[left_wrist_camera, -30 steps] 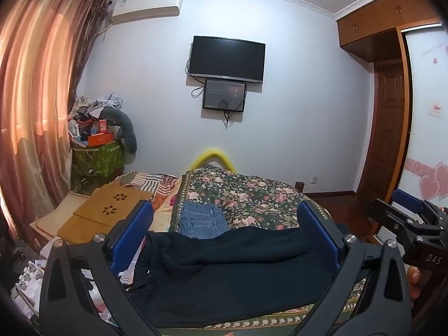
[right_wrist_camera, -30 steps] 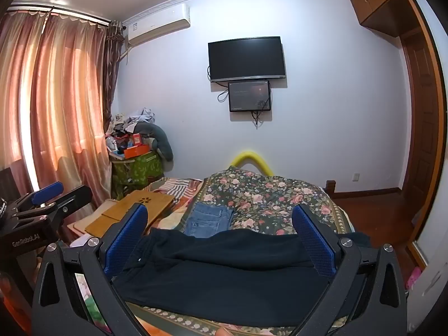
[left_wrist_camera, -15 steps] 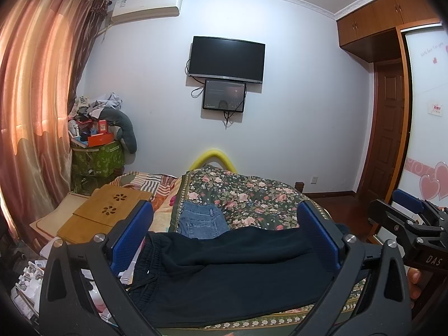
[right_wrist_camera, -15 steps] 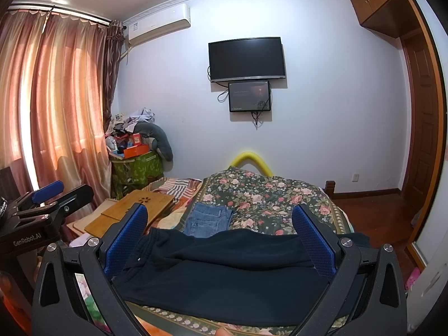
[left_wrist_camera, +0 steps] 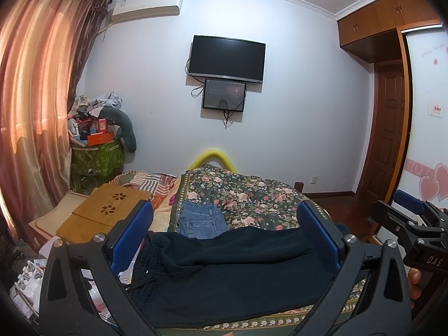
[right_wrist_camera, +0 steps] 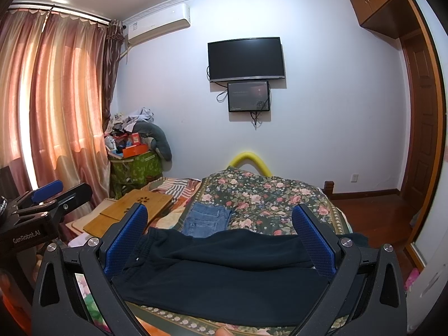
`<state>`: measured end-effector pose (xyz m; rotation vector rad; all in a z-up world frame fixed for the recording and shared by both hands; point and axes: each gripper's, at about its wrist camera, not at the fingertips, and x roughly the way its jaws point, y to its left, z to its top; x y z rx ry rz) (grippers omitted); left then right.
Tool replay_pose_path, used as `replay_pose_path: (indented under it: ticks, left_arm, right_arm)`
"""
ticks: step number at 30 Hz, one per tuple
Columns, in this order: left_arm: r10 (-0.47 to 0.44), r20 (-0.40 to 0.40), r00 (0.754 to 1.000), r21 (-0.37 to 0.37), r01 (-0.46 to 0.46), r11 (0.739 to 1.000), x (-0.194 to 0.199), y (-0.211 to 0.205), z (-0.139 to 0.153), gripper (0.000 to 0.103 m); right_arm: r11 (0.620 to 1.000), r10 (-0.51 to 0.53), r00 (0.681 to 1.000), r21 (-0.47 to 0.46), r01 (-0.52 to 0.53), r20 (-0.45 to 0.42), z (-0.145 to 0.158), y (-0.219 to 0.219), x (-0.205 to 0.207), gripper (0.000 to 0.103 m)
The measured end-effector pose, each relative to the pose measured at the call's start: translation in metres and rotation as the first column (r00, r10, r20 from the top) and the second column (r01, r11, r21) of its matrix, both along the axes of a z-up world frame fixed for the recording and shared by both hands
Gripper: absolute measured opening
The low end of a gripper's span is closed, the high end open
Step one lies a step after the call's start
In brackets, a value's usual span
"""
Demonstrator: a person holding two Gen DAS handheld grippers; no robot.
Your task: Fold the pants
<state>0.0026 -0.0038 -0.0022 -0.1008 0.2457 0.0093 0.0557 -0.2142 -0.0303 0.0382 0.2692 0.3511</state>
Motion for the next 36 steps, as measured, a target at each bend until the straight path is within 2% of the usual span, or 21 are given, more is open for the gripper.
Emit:
replay_pose_path:
  ticks: [6,36]
  left_arm:
    - [0.002,0.0,1.0,-0.002,-0.002,1.0,0.0,0.002,-0.001,0.103]
    - [0.007,-0.001,1.0,-0.01,-0.007,1.0,0.003,0.004,-0.001,0.103]
  right_arm:
    - [1.0,0.0,1.0,-0.002,0.0,-0.006,-0.002,-0.014,0.003,0.102]
    - [1.0,-0.005,1.0,-0.011,0.005,-0.008,-0.003,-0.007,0.007,0.102]
